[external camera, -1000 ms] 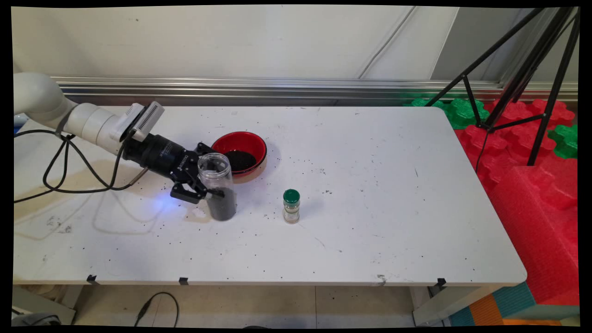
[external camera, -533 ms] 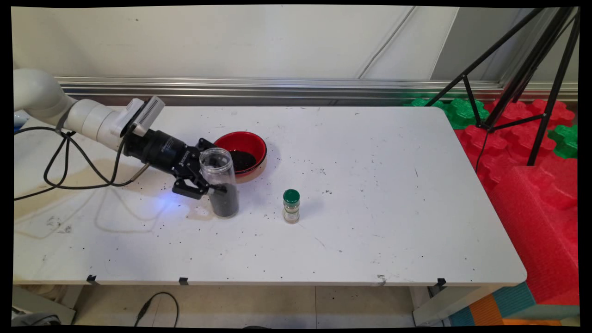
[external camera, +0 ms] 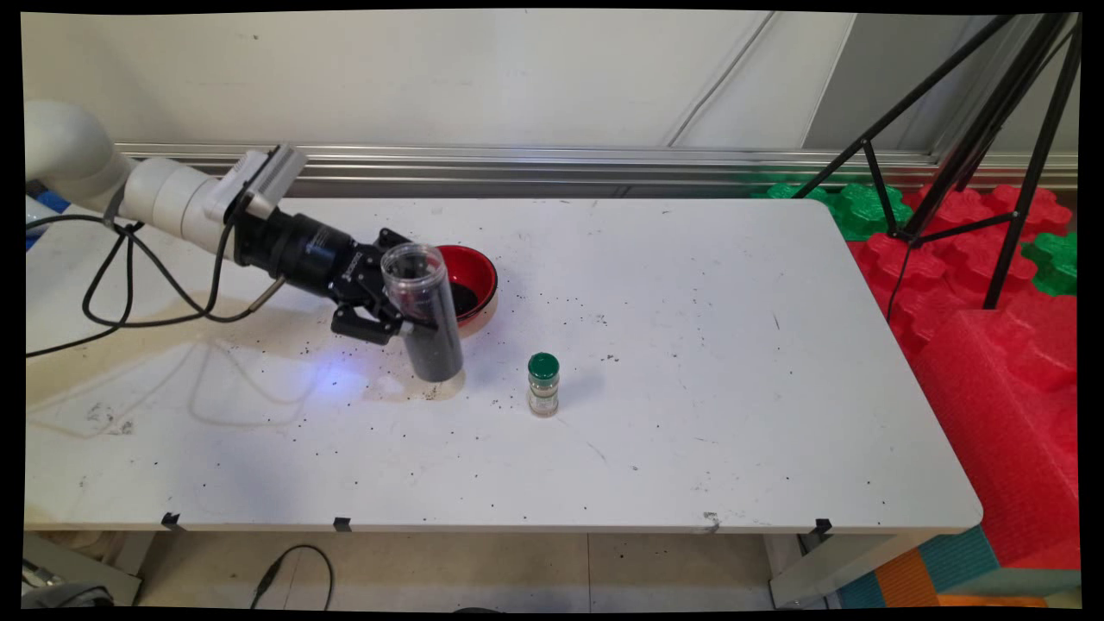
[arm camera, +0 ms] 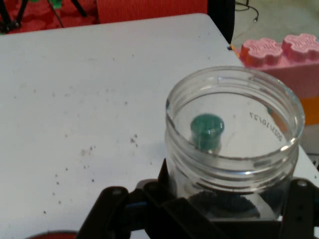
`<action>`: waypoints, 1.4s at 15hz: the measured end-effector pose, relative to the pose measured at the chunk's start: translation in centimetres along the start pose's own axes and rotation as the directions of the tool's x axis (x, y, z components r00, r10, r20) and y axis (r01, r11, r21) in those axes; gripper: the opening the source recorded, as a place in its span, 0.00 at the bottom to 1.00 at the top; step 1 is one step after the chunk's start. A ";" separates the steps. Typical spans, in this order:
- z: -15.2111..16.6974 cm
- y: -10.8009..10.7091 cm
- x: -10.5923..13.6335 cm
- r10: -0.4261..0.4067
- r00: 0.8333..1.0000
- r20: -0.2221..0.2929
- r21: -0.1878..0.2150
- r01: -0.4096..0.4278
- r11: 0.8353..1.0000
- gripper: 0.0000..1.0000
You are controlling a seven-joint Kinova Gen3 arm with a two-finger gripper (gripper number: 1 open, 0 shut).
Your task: Pour the black seasoning powder in the red bowl
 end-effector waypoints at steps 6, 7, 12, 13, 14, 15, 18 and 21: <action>0.0 -1.2 2.9 -0.005 0.999 -0.054 0.031 0.006 1.000 0.00; 0.0 -1.3 3.2 -0.004 0.998 -0.059 0.036 0.006 0.999 0.00; 0.0 -2.9 5.2 0.008 0.996 -0.088 0.091 0.000 0.996 0.00; 0.0 -3.2 5.5 0.012 0.996 -0.092 0.104 -0.003 0.995 0.00; 0.0 -3.6 5.8 0.018 0.995 -0.095 0.121 -0.006 0.993 0.00; 0.0 -4.0 6.1 0.023 0.995 -0.097 0.134 -0.010 0.991 0.00; 0.0 -5.2 6.8 0.047 0.994 -0.094 0.181 -0.030 0.983 0.00; -0.1 -6.6 7.3 0.075 0.994 -0.081 0.228 -0.054 0.972 0.00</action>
